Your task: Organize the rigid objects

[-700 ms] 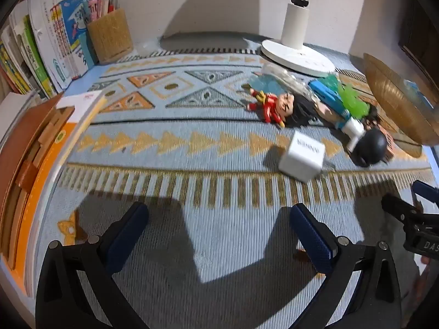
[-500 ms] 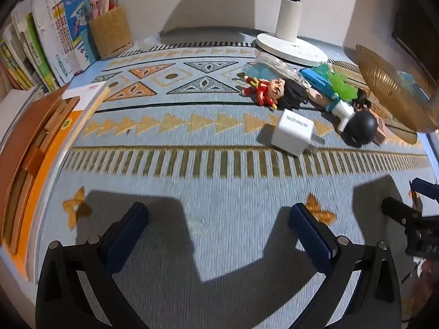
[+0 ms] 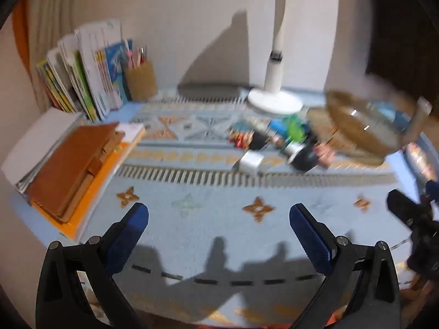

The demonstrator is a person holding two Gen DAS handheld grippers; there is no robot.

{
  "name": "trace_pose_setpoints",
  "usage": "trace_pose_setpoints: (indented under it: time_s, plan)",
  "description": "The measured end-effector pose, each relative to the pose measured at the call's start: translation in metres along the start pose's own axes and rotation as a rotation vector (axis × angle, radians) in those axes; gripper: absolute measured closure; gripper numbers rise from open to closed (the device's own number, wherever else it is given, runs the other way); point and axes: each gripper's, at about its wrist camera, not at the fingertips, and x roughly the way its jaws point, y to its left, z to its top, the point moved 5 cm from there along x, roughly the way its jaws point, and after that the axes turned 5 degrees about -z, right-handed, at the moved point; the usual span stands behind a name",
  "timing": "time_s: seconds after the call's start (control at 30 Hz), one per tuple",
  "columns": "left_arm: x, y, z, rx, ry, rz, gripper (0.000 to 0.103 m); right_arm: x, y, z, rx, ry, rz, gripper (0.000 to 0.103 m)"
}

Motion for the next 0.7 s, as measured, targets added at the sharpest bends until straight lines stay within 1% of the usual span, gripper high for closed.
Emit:
trace_pose_setpoints:
  time_s: [0.03,0.1,0.13,0.2,0.27,0.33,0.4,0.5,0.6,0.7]
  plan:
    - [-0.009,-0.003,0.000,0.006,-0.023,-0.001,0.000,-0.006,-0.003,0.003,0.003,-0.013,-0.002,0.000]
    - [-0.026,-0.011,-0.001,0.032,-0.067,0.017,0.000,-0.019,-0.007,0.003,0.009,-0.033,-0.033,0.000]
    - [-0.034,-0.014,-0.001,0.048,-0.090,0.046,0.001,-0.023,-0.008,0.000,0.011,-0.042,-0.044,0.000]
    - [-0.044,-0.019,-0.007,0.064,-0.119,0.071,0.001,-0.025,-0.013,-0.014,0.033,-0.048,-0.041,0.000]
    - [-0.049,-0.025,-0.007,0.072,-0.130,0.068,0.001,-0.021,-0.021,-0.024,0.064,-0.039,-0.008,0.000]
    - [-0.053,-0.030,-0.006,0.074,-0.143,0.066,0.001,-0.021,-0.031,-0.025,0.073,-0.037,0.015,0.000]
    - [-0.057,-0.032,-0.012,0.079,-0.160,0.063,0.001,-0.022,-0.035,-0.023,0.080,-0.043,0.008,0.000]
    - [-0.058,-0.032,-0.015,0.076,-0.161,0.057,0.001,-0.027,-0.036,-0.022,0.078,-0.058,0.004,0.000]
    - [-0.058,-0.029,-0.017,0.061,-0.161,0.053,0.001,-0.030,-0.034,-0.021,0.076,-0.052,0.014,0.000]
    - [-0.057,-0.026,-0.018,0.055,-0.156,0.059,0.001,-0.026,-0.033,-0.018,0.059,-0.028,0.017,0.000]
